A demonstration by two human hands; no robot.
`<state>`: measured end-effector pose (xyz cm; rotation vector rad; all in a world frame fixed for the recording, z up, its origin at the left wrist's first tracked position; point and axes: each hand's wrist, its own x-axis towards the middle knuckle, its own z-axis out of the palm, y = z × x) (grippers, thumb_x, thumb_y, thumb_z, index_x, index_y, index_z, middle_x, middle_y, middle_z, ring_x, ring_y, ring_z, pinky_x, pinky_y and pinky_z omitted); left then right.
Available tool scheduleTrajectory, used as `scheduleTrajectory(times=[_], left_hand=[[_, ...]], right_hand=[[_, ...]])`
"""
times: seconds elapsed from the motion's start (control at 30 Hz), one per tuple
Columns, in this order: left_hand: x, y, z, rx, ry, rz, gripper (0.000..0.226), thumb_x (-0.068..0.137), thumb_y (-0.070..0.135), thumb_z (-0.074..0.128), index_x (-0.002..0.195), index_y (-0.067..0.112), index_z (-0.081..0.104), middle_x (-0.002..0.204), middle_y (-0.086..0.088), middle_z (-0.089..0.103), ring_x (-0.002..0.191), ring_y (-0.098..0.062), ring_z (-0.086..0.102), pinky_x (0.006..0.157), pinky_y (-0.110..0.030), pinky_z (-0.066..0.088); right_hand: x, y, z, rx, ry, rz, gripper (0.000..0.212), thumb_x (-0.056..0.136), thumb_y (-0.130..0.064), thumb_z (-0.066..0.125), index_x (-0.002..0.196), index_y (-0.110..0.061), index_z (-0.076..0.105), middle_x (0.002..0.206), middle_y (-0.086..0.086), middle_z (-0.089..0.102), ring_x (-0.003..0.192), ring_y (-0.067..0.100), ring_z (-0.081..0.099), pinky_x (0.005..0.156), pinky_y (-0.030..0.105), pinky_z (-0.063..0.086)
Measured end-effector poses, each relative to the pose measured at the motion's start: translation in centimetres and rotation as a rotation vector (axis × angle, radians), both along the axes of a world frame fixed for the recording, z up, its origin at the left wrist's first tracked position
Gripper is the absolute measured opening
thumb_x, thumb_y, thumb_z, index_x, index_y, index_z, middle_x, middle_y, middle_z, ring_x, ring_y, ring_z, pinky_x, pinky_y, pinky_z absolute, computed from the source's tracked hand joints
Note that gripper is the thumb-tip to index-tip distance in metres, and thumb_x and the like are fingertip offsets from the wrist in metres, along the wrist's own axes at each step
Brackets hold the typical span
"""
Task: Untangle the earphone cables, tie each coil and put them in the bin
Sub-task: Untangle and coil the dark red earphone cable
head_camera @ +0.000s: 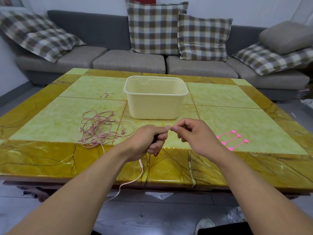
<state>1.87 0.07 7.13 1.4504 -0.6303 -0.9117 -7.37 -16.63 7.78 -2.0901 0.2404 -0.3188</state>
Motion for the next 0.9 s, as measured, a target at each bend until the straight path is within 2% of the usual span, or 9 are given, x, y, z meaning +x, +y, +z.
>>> scheduleTrajectory(times=[0.13, 0.27, 0.33, 0.4, 0.47, 0.6, 0.73, 0.9], left_hand=[[0.0, 0.2, 0.3, -0.12, 0.182, 0.088, 0.047, 0.106, 0.028, 0.041, 0.06, 0.017, 0.039, 0.042, -0.001, 0.025, 0.038, -0.012, 0.018, 0.038, -0.02, 0.016], [0.0, 0.2, 0.5, -0.143, 0.166, 0.074, 0.049, 0.107, 0.028, 0.038, 0.059, 0.017, 0.039, 0.041, -0.003, 0.026, 0.038, -0.015, 0.019, 0.041, -0.025, 0.016], [0.0, 0.1, 0.5, -0.133, 0.153, 0.051, 0.05, 0.107, 0.028, 0.037, 0.059, 0.017, 0.038, 0.042, -0.004, 0.027, 0.039, -0.016, 0.02, 0.04, -0.024, 0.018], [-0.1, 0.2, 0.6, -0.128, 0.157, 0.032, 0.05, 0.107, 0.028, 0.036, 0.058, 0.017, 0.038, 0.041, -0.004, 0.027, 0.038, -0.016, 0.02, 0.039, -0.023, 0.02], [-0.1, 0.3, 0.6, -0.127, 0.16, -0.001, 0.049, 0.107, 0.028, 0.036, 0.059, 0.017, 0.037, 0.041, -0.003, 0.027, 0.038, -0.015, 0.02, 0.039, -0.023, 0.021], [-0.4, 0.3, 0.6, -0.115, 0.161, -0.109, 0.045, 0.102, 0.031, 0.04, 0.06, 0.016, 0.036, 0.041, -0.003, 0.028, 0.038, -0.014, 0.021, 0.039, -0.022, 0.021], [-0.7, 0.2, 0.8, -0.058, 0.173, -0.216, 0.055, 0.104, 0.032, 0.033, 0.053, 0.02, 0.048, 0.038, 0.0, 0.028, 0.036, -0.014, 0.024, 0.04, -0.022, 0.023], [-0.9, 0.4, 0.9, 0.037, 0.209, -0.356, 0.056, 0.102, 0.045, 0.027, 0.056, 0.015, 0.039, 0.035, -0.002, 0.031, 0.039, -0.019, 0.041, 0.049, -0.024, 0.038]], right_hand=[[-0.1, 0.1, 0.0, 0.049, 0.018, 0.043, 0.012, 0.096, -0.024, 0.068, 0.089, -0.022, 0.077, 0.073, -0.005, 0.073, 0.069, 0.006, 0.065, 0.068, 0.025, 0.05], [-0.5, 0.3, 0.5, -0.029, 0.081, 0.104, 0.008, 0.093, -0.031, 0.072, 0.09, -0.032, 0.079, 0.089, -0.016, 0.077, 0.088, -0.004, 0.068, 0.08, 0.015, 0.048], [-0.7, 0.3, 0.8, -0.072, 0.095, 0.112, 0.006, 0.091, -0.034, 0.074, 0.09, -0.037, 0.079, 0.092, -0.021, 0.076, 0.092, -0.007, 0.067, 0.082, 0.016, 0.045], [-0.9, 0.2, 1.1, -0.036, 0.064, 0.119, 0.005, 0.089, -0.03, 0.077, 0.09, -0.034, 0.079, 0.089, -0.017, 0.077, 0.088, -0.003, 0.069, 0.081, 0.017, 0.049], [-0.9, 0.2, 1.2, 0.041, 0.008, 0.114, 0.005, 0.085, -0.023, 0.081, 0.09, -0.026, 0.08, 0.086, -0.009, 0.078, 0.083, 0.003, 0.071, 0.079, 0.02, 0.055], [-0.9, 0.0, 1.1, 0.193, -0.04, 0.139, 0.015, 0.078, -0.012, 0.085, 0.089, -0.012, 0.075, 0.079, 0.0, 0.077, 0.074, 0.01, 0.07, 0.073, 0.024, 0.056], [-1.1, -0.6, 1.4, 0.267, 0.052, 0.232, 0.028, 0.074, -0.012, 0.085, 0.1, -0.009, 0.075, 0.081, 0.008, 0.076, 0.073, 0.016, 0.07, 0.073, 0.026, 0.057], [-1.4, -1.1, 1.4, 0.262, 0.186, 0.345, 0.016, 0.077, -0.008, 0.083, 0.091, -0.006, 0.073, 0.078, 0.008, 0.071, 0.07, 0.014, 0.065, 0.07, 0.023, 0.054]])
